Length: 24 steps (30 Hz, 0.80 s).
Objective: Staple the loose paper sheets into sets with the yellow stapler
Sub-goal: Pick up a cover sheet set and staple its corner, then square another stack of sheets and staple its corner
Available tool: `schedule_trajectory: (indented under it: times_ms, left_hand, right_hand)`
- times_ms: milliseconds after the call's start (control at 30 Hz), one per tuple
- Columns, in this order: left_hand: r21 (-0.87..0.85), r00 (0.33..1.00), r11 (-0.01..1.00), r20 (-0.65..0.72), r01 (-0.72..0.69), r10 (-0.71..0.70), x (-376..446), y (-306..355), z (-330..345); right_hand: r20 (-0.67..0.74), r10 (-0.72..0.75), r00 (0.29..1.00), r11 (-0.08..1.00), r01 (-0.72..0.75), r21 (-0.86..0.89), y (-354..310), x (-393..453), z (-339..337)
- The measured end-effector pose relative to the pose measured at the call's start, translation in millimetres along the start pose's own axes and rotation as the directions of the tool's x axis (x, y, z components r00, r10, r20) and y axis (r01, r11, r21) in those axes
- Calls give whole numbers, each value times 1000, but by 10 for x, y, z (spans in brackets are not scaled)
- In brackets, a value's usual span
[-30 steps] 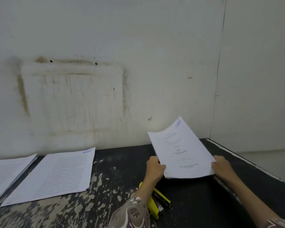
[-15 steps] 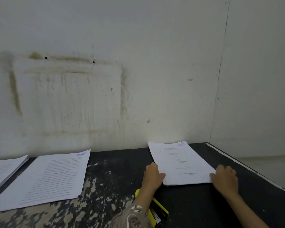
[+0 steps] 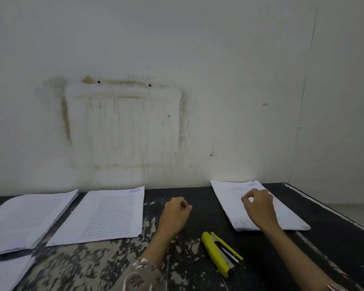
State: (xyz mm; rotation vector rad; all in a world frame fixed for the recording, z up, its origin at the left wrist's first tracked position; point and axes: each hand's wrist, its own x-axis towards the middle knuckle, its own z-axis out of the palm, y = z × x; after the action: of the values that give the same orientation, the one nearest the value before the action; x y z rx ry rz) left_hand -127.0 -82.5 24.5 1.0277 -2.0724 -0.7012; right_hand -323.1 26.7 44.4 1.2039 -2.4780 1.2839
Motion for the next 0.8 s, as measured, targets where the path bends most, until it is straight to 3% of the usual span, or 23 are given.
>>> schedule_trajectory:
  times_ms: [200,367,467,633,800]
  left_hand:
    - [160,988,984,-141,79,-56,-338,-580,-845]
    - [223,959,955,-249,194,-136,-639,-1014,-1351]
    - [375,939,885,-304,275,-163,-798,-1235,-1523]
    - [532,930,774,-304,343,-204,-983,-1506,-1548]
    - [647,953,703,-243,296,-179,-1009,-1539,-1572]
  right_hand:
    - [207,-96,974,978,53,202,-738,-351,456]
    - [368,-120,922,979,49,197,-1197,-743,915]
    - [452,-80,889,987,8,159,-1403,-970,1190]
    - [459,-25,888,1000,20,16,-1612,-1235,1490]
    - [416,-48,908,985,113,-133,-1702,-1316,1690]
